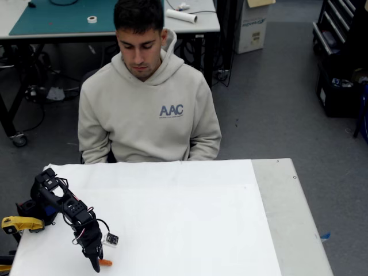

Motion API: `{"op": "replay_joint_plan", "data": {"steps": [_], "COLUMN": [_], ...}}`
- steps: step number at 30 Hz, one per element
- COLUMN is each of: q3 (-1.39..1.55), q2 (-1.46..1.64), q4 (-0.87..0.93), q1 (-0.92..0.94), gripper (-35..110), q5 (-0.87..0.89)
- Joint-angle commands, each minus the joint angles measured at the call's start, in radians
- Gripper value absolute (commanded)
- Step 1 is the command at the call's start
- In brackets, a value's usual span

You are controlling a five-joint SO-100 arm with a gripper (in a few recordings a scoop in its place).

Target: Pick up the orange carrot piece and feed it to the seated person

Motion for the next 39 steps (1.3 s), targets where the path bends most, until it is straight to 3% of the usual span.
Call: {"op": "replay_joint_plan", "data": {"steps": [1,25,35,39], "q3": [-0.055,0.034,0.035,0.035], "q2": [0.043,-0.003,-0.003,0.003], "q4": [-0.006,-0.011,-0.011,-0.011], "q1": [0.008,-0.012,-0.011,-0.011], "gripper": [27,27,-3,-1], "q5": [-0.012,-0.012,-0.003,-0.002]}}
